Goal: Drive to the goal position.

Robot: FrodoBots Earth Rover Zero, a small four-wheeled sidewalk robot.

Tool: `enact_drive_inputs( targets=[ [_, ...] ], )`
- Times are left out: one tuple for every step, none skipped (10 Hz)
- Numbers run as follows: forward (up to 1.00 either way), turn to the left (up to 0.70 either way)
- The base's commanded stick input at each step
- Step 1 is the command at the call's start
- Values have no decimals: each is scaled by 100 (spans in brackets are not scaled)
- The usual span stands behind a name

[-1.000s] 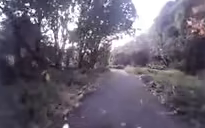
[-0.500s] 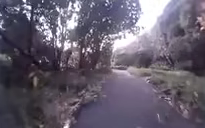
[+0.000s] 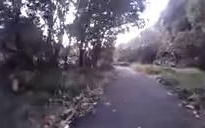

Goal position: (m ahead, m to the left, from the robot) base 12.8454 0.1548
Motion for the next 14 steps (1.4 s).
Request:
enact_drive_inputs(
  targets=[
    [100,-40],
    [100,-40],
    [100,-40],
    [100,-40],
    [100,-40],
    [100,-29],
    [100,-17],
    [100,-5],
    [100,0],
    [100,0],
    [100,0],
    [100,0],
    [100,0],
    [100,0]
  ],
)
